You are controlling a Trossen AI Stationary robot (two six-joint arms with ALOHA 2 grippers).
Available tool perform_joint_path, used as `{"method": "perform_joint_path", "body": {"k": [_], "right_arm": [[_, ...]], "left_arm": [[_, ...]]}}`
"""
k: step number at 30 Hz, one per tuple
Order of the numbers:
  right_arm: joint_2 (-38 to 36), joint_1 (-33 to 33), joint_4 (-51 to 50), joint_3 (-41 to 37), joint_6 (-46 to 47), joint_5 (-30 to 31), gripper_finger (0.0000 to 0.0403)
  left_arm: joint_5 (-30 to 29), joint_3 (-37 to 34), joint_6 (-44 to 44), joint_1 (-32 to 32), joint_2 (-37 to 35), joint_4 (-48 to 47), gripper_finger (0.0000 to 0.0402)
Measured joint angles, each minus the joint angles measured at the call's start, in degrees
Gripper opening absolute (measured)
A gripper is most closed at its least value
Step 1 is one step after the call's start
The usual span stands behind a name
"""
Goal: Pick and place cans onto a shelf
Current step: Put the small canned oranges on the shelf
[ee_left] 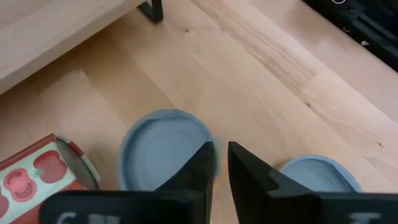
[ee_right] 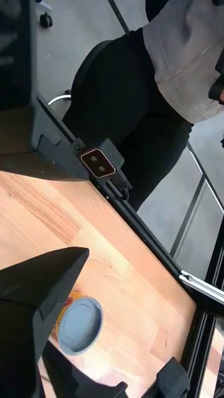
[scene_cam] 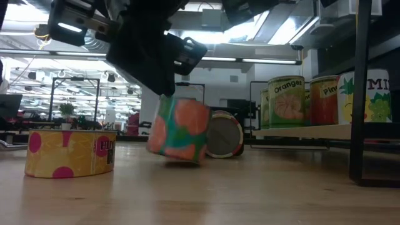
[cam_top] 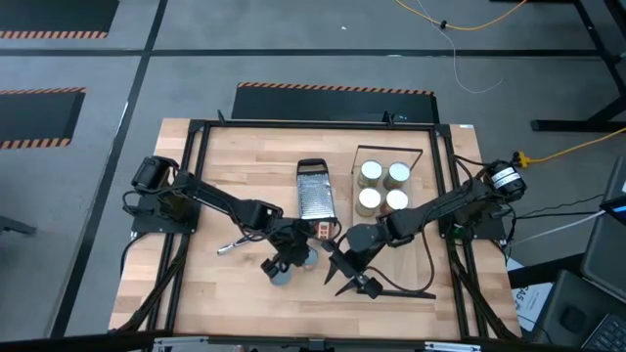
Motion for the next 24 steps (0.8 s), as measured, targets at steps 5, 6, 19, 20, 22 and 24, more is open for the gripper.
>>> {"method": "perform_joint_path", "body": {"k": [5, 6, 19, 20, 22, 24], "right_arm": [[0.0, 0.0, 0.0, 0.0, 0.0, 0.0, 0.0188], [0.0, 0.0, 0.0, 0.0, 0.0, 0.0, 0.0188], [-0.1, -0.6, 0.4, 0.2, -1.0, 8.6, 0.0188], [-0.1, -0.7, 0.4, 0.3, -2.0, 9.4, 0.0188], [-0.1, -1.1, 0.2, 0.8, -4.4, 10.1, 0.0188], [0.0, -1.8, -0.1, 2.0, -5.1, 10.4, 0.0188]], "left_arm": [[0.1, 0.0, -0.1, 0.0, 0.0, -0.1, 0.0062], [0.1, 0.0, -0.1, 0.0, 0.0, -0.1, 0.0065], [-0.6, 0.0, -5.5, -2.9, -7.2, -0.7, 0.006], [-1.6, 0.0, -6.1, -3.3, -8.5, -1.0, 0.006], [-4.4, 0.0, -7.6, -4.0, -10.6, -2.7, 0.006], [-8.1, 0.0, -9.1, -4.8, -12.9, -4.9, 0.006]]}}
